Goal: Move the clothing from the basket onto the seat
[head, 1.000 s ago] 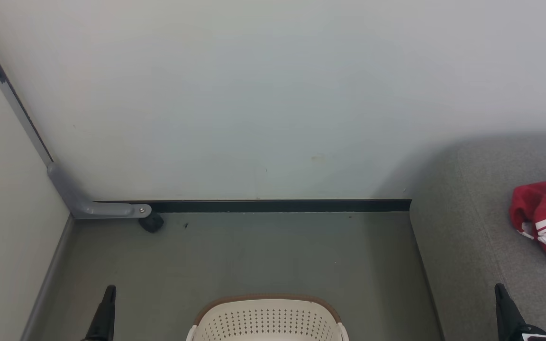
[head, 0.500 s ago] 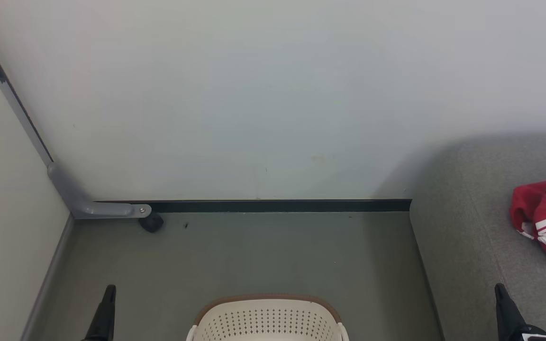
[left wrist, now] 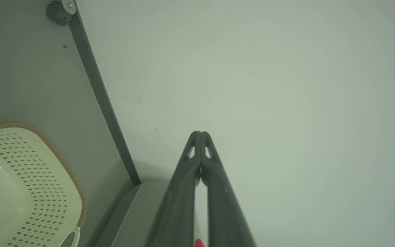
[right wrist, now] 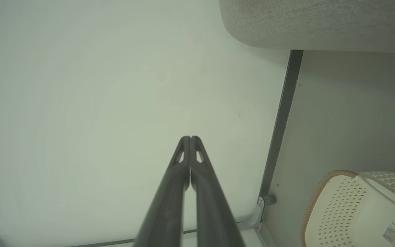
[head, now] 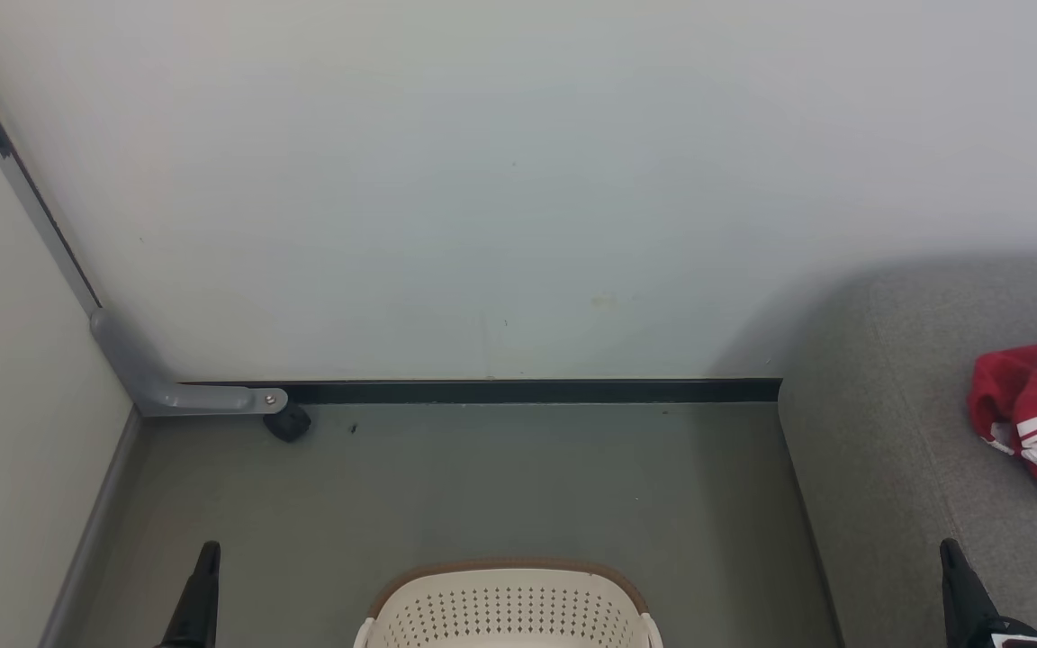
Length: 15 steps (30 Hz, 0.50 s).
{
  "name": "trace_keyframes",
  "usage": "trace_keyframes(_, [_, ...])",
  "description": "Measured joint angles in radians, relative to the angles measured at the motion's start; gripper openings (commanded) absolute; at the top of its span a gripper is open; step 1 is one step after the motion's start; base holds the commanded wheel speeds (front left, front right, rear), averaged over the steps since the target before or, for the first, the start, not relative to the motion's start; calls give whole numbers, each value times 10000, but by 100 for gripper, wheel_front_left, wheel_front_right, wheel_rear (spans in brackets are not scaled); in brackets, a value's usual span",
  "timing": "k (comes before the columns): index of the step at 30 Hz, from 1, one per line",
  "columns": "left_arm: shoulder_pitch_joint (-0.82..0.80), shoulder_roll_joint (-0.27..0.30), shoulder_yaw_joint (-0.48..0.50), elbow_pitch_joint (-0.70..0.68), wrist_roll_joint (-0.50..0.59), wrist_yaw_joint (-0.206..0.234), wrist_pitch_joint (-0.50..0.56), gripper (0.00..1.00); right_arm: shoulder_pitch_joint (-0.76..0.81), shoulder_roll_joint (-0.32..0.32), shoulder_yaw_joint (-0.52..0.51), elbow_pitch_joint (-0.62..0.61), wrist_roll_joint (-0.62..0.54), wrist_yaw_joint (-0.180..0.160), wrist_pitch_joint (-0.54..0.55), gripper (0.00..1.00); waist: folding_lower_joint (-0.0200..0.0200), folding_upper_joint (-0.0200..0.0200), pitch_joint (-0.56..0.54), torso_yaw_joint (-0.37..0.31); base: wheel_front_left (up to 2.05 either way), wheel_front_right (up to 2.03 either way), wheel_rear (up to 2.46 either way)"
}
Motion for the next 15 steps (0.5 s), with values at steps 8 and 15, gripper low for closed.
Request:
trace_keyframes(8, [0,0,0,4,0,0,0,0,0,0,-2,0,0,0,0,0,0,0,0,0,0,0,0])
trace_keyframes(15, [0,0,0,8,-2,0,0,0,0,2,-4,2,0,0,0,0,0,0,0,0,0,0,0])
